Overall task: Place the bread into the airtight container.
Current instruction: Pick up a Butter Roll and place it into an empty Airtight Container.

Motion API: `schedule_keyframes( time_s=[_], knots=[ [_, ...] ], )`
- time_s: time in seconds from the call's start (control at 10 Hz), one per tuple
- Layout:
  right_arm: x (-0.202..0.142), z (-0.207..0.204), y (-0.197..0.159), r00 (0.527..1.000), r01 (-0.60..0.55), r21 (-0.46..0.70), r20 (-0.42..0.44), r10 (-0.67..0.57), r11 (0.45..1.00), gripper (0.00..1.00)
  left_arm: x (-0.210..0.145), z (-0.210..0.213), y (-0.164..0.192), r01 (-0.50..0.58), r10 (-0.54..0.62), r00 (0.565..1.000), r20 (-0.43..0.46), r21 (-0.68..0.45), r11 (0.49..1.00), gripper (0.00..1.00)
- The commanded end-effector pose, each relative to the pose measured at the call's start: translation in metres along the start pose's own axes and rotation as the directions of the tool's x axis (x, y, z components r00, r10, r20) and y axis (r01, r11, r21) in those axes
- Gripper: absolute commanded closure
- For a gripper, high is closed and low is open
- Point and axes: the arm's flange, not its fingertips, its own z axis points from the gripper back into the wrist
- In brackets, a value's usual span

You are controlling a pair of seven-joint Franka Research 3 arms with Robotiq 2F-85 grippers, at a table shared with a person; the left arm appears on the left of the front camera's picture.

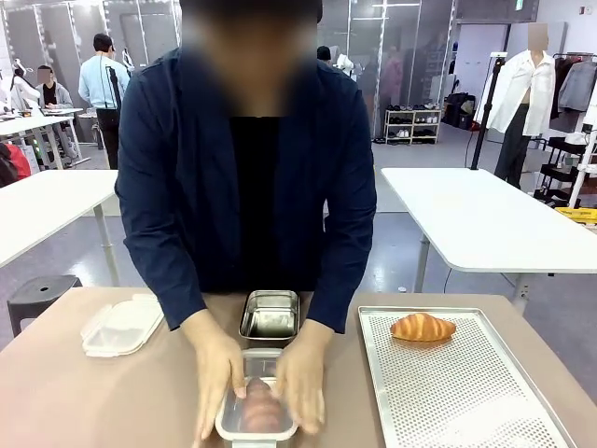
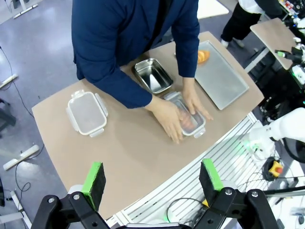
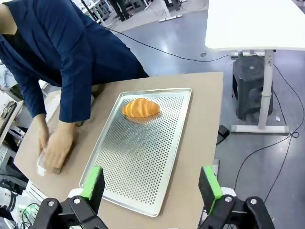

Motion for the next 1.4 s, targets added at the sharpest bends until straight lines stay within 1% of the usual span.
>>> schedule_keyframes(
  time_s=[0.0, 1.3],
  knots=[
    [0.0012, -0.0021, -0.0031, 1.0, -0.011, 0.006, 0.011, 0.011, 1.0, 0.0, -0.0002, 0.0006, -0.0009, 0.024, -0.024, 1.0, -0.001, -0.014, 1.0, 0.0],
    [0.0012, -0.0021, -0.0031, 1.0, -0.011, 0.006, 0.011, 0.011, 1.0, 0.0, -0.0002, 0.0006, -0.0009, 0.024, -0.024, 1.0, -0.001, -0.014, 1.0, 0.0]
  ],
)
